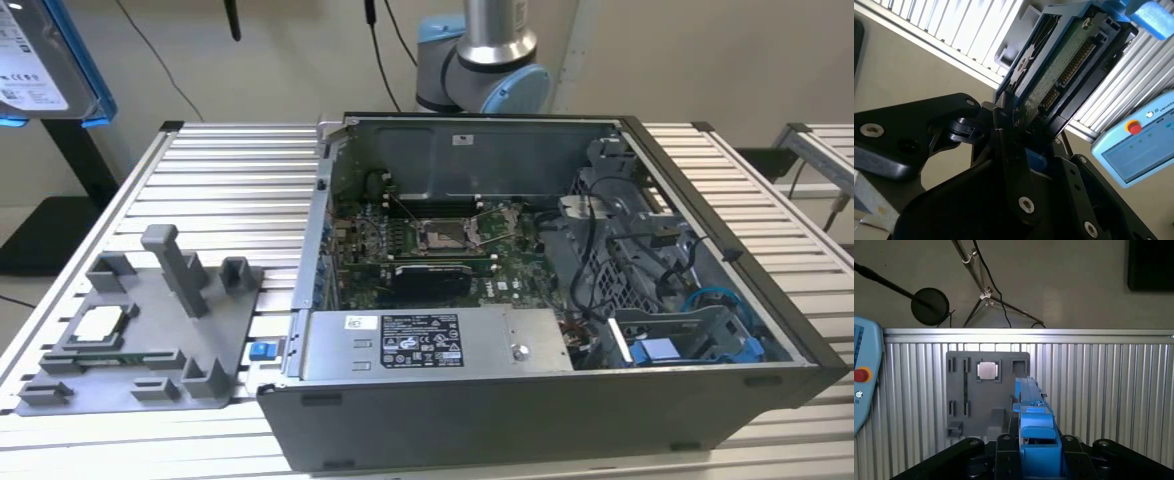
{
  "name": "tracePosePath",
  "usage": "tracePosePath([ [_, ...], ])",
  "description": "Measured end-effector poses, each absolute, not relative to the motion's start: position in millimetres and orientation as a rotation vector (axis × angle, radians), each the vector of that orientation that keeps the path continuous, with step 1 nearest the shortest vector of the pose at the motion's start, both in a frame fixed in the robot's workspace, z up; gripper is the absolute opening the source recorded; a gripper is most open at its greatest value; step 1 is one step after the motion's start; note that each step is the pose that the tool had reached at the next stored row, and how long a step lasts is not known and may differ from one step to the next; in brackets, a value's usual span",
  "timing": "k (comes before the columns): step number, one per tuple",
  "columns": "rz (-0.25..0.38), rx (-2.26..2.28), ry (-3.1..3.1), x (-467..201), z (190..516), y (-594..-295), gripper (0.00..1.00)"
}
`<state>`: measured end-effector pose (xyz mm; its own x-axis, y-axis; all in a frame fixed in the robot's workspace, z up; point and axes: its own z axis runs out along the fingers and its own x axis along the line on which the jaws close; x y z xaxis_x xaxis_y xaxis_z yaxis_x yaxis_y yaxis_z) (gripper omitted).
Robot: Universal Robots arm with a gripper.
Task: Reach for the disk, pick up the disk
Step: 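Pick up the disk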
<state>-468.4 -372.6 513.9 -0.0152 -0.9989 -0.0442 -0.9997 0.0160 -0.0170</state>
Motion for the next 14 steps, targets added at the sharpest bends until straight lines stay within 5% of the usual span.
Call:
tracePosePath([
  [14,0.029,-2.174,2.208,-450,514,-373,0.00],
])
